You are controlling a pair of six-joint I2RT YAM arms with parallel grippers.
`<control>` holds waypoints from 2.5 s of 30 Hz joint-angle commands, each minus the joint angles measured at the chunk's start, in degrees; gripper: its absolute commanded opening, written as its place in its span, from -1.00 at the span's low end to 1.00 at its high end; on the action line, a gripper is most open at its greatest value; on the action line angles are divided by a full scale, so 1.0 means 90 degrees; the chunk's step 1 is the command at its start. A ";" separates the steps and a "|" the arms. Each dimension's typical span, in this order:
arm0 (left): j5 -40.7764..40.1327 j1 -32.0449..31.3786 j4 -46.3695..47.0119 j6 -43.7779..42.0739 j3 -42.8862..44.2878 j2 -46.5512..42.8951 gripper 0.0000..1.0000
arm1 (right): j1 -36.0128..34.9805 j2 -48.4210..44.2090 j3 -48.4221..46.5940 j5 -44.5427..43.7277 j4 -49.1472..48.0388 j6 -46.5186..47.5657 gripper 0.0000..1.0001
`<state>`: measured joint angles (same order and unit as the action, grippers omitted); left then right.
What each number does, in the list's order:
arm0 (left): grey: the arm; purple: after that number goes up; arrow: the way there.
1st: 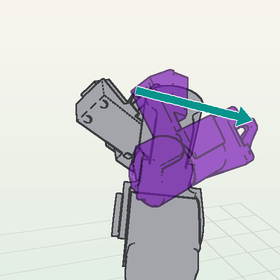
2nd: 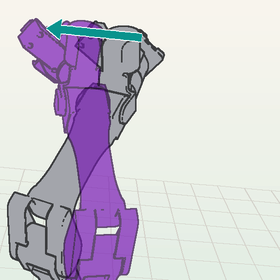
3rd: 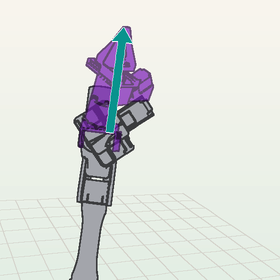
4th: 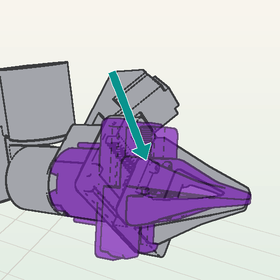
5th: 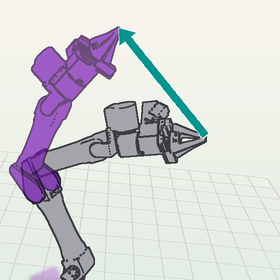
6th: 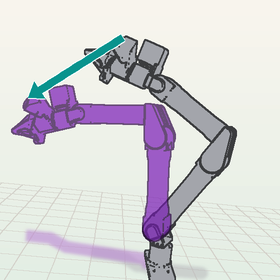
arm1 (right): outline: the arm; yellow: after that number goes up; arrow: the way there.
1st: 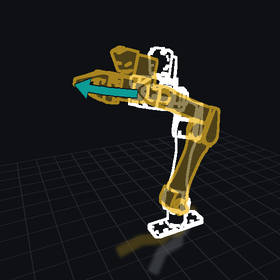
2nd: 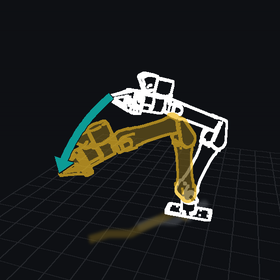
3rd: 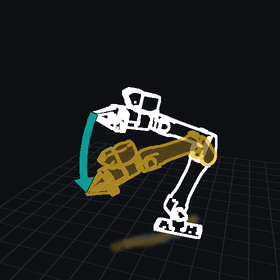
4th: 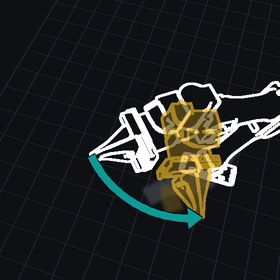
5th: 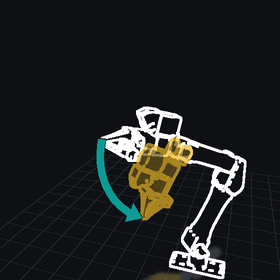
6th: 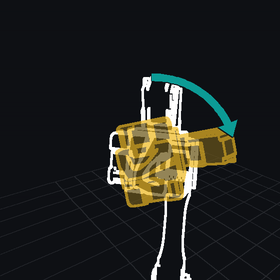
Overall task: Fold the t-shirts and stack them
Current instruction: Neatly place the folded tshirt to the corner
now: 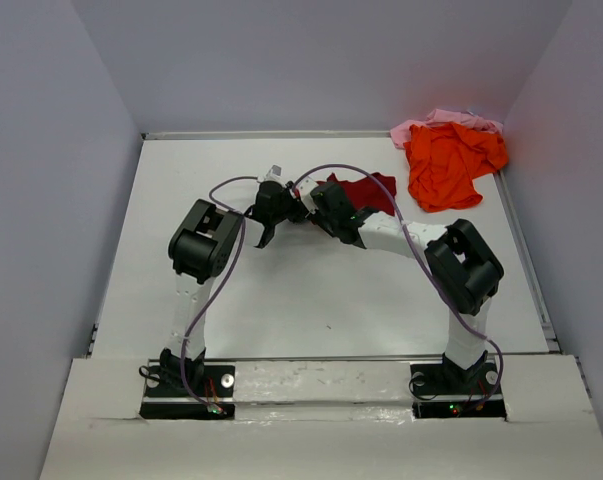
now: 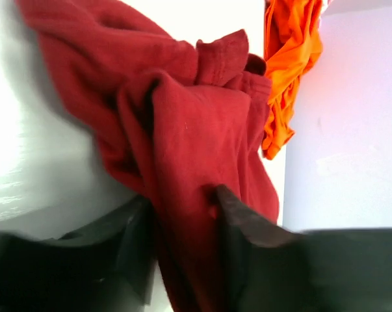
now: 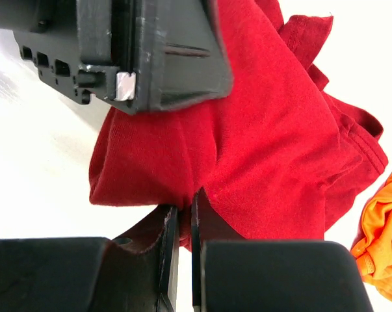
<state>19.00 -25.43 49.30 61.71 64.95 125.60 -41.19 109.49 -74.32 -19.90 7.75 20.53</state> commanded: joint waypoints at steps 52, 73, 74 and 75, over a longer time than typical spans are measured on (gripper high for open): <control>-0.0471 0.3420 -0.7645 -0.5520 0.7031 0.2187 -1.00 | -0.1575 -0.1931 0.2516 0.1029 -0.0656 -0.4098 0.97; -0.1106 0.4544 -0.7870 -0.5724 0.7530 0.2158 -1.00 | -0.1576 -0.1766 0.2672 0.1352 -0.1115 -0.4000 0.96; -0.1106 0.4583 -0.7870 -0.5734 0.7530 0.2158 -1.00 | -0.1576 -0.1736 0.2672 0.1361 -0.1115 -0.3991 0.96; -0.1106 0.4612 -0.7890 -0.5744 0.7530 0.2158 -1.00 | -0.1576 -0.1736 0.2663 0.1371 -0.1115 -0.3981 0.96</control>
<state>10.39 14.59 -20.16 12.01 128.75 145.45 -54.59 94.02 -50.63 -8.27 1.15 -15.86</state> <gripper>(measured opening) 0.081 0.982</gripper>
